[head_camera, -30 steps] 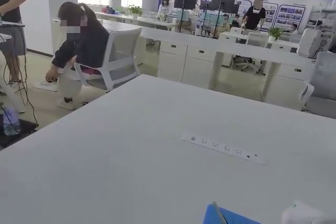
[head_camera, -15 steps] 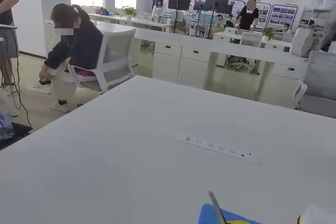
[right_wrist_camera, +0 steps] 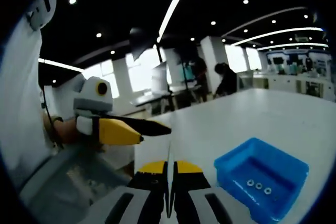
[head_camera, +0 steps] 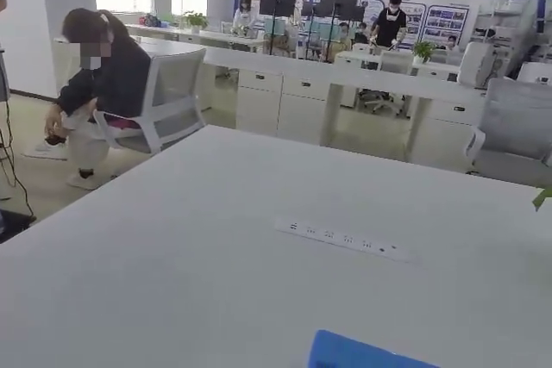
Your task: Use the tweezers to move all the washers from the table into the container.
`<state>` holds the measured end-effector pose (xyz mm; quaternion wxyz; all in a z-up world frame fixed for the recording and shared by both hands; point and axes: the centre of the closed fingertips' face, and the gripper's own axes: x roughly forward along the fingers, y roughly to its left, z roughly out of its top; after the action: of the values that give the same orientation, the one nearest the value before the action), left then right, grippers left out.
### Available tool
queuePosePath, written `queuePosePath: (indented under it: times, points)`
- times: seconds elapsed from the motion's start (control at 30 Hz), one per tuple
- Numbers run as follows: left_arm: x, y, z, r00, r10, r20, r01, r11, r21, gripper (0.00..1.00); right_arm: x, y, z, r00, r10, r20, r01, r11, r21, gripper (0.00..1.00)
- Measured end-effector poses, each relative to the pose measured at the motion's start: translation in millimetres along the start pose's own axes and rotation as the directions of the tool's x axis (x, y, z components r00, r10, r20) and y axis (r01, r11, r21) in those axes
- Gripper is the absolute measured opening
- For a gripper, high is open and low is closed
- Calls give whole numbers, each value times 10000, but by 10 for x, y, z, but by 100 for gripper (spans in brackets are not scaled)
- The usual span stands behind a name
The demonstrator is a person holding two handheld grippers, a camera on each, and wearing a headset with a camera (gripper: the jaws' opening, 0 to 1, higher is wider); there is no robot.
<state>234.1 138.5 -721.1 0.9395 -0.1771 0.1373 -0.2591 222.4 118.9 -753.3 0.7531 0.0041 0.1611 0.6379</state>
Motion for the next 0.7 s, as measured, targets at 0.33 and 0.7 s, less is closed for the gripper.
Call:
queuePosePath:
  times: [0.33,0.7]
  points:
    - [-3,-67,-138,9959,-256,-868,257,9997,9,9,11,198,-66,9994,294,-183,-304,9981,-540,3]
    - [23,-189,-284,9841,-515,-1698,702,9919,1059,4,55,153,-305,9909,-310,-1310,162,9935,-1128,5]
